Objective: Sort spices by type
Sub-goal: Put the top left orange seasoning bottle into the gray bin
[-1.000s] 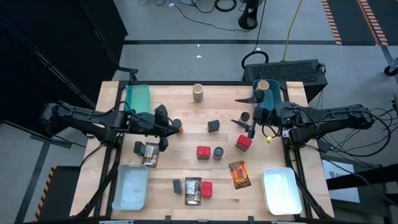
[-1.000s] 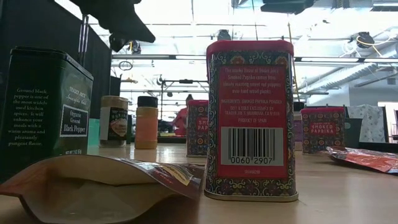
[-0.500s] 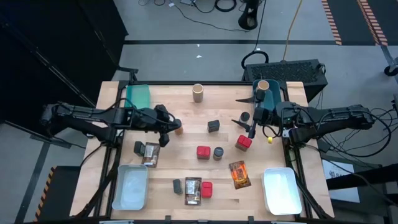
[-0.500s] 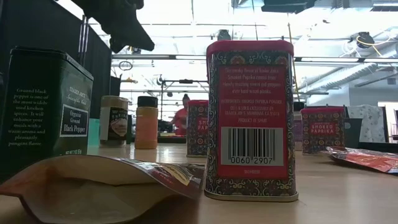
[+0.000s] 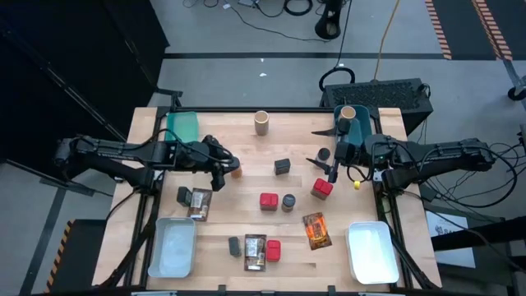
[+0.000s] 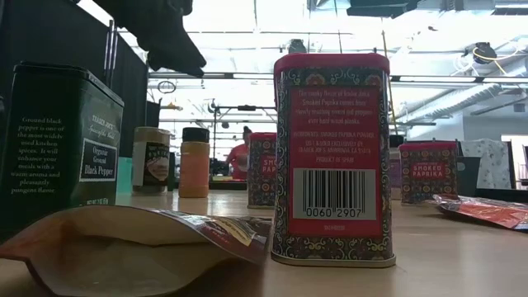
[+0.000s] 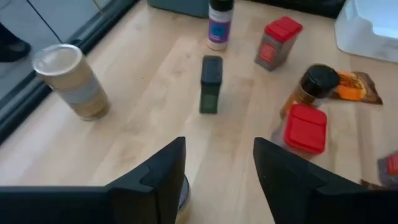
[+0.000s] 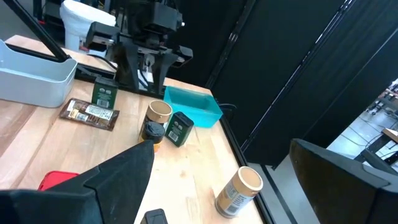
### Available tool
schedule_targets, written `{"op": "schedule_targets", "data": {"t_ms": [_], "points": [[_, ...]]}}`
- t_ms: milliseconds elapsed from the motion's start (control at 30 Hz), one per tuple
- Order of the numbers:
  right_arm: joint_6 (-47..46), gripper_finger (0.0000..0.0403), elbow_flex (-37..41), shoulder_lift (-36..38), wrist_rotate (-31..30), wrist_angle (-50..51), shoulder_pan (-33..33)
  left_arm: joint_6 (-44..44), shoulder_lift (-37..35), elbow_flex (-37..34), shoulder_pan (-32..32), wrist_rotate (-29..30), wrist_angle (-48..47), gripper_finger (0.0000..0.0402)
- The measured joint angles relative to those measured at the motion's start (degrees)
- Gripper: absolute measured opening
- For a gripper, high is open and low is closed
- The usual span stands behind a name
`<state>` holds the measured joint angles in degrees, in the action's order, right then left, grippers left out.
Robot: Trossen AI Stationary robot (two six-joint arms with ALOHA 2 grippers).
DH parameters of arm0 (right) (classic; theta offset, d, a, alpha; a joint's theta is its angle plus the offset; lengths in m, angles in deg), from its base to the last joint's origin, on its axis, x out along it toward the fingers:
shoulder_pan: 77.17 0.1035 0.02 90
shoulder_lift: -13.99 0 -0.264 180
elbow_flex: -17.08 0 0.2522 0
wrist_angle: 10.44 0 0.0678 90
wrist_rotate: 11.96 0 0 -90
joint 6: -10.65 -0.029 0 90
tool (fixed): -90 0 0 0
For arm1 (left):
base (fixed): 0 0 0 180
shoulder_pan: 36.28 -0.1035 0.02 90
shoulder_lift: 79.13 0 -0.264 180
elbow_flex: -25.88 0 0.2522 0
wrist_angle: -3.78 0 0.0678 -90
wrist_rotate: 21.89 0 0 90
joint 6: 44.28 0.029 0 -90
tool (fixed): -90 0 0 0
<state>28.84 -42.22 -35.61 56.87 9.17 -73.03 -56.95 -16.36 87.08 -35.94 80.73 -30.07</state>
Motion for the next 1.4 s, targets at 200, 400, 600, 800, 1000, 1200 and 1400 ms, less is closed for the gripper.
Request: {"op": "schedule_targets", "data": {"t_ms": [200, 400, 600, 800, 1000, 1200, 1400], "points": [[-0.10, 0.0361, 0.00, 0.00, 0.02, 0.00, 0.00, 0.15, 1.11, 0.02, -1.07, -0.13, 0.30, 0.0203], [-0.13, 0.0361, 0.00, 0.00, 0.13, 0.00, 0.00, 3.05, 4.22, -0.02, -2.57, -0.46, -0.04, 0.0203], [-0.13, 0.0361, 0.00, 0.00, 0.24, 0.00, 0.00, 7.72, 5.49, -0.02, -4.34, -2.76, -0.75, 0.0203], [-0.13, 0.0361, 0.00, 0.00, 0.26, 0.00, 0.00, 10.52, 5.50, -0.02, -6.30, -3.80, -2.78, 0.0203], [-0.13, 0.0361, 0.00, 0.00, 0.26, 0.00, 0.00, 10.66, 5.88, -0.02, -6.86, -5.59, -3.47, 0.0225], [-0.13, 0.0361, 0.00, 0.00, 0.26, -0.02, 0.00, 10.23, 6.51, -0.02, -6.96, -3.40, -3.59, 0.0284], [-0.13, 0.0361, 0.00, 0.00, 0.26, -0.02, 0.00, 12.78, 8.21, -0.02, -7.23, -3.12, -3.50, 0.0322]]}}
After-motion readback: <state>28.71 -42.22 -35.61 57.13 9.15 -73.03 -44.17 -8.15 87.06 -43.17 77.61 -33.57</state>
